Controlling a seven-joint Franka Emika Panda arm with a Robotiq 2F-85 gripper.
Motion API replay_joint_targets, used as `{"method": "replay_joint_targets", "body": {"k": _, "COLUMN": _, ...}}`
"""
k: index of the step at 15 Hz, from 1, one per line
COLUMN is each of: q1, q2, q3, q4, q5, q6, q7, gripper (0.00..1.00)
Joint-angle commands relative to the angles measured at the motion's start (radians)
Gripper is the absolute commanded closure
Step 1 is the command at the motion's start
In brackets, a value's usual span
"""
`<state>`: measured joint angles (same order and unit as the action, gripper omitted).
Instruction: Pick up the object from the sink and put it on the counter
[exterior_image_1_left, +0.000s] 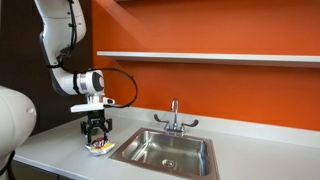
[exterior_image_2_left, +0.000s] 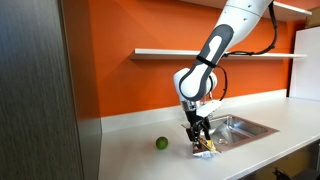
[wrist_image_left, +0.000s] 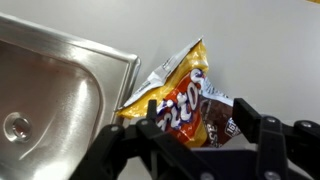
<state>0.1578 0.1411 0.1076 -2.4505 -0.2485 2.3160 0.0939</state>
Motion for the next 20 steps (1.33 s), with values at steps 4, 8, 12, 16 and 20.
{"method": "replay_joint_targets", "body": {"k": 4, "q1": -0.021, "q2": -0.047, "q3": -0.011, "q4": 0.02, "q5": 0.023, "q6": -0.007, "q7": -0.018, "gripper": 0.0}}
{"method": "replay_joint_targets", "body": {"k": 8, "q1": -0.035, "q2": -0.075, "q3": -0.026, "q4": 0.025, "q5": 0.058, "q6": 0.003, "q7": -0.004, "gripper": 0.0}}
{"method": "replay_joint_targets", "body": {"k": 12, "q1": -0.055, "q2": -0.104, "q3": -0.054, "q4": 0.029, "q5": 0.081, "q6": 0.012, "q7": 0.049, "gripper": 0.0}}
{"method": "replay_joint_targets", "body": {"k": 16, "q1": -0.084, "q2": -0.134, "q3": -0.084, "q4": 0.024, "q5": 0.09, "q6": 0.019, "q7": 0.125, "gripper": 0.0}}
{"method": "replay_joint_targets", "body": {"k": 20, "q1": -0.108, "q2": -0.152, "q3": -0.104, "q4": 0.02, "q5": 0.083, "q6": 0.022, "q7": 0.195, "gripper": 0.0}}
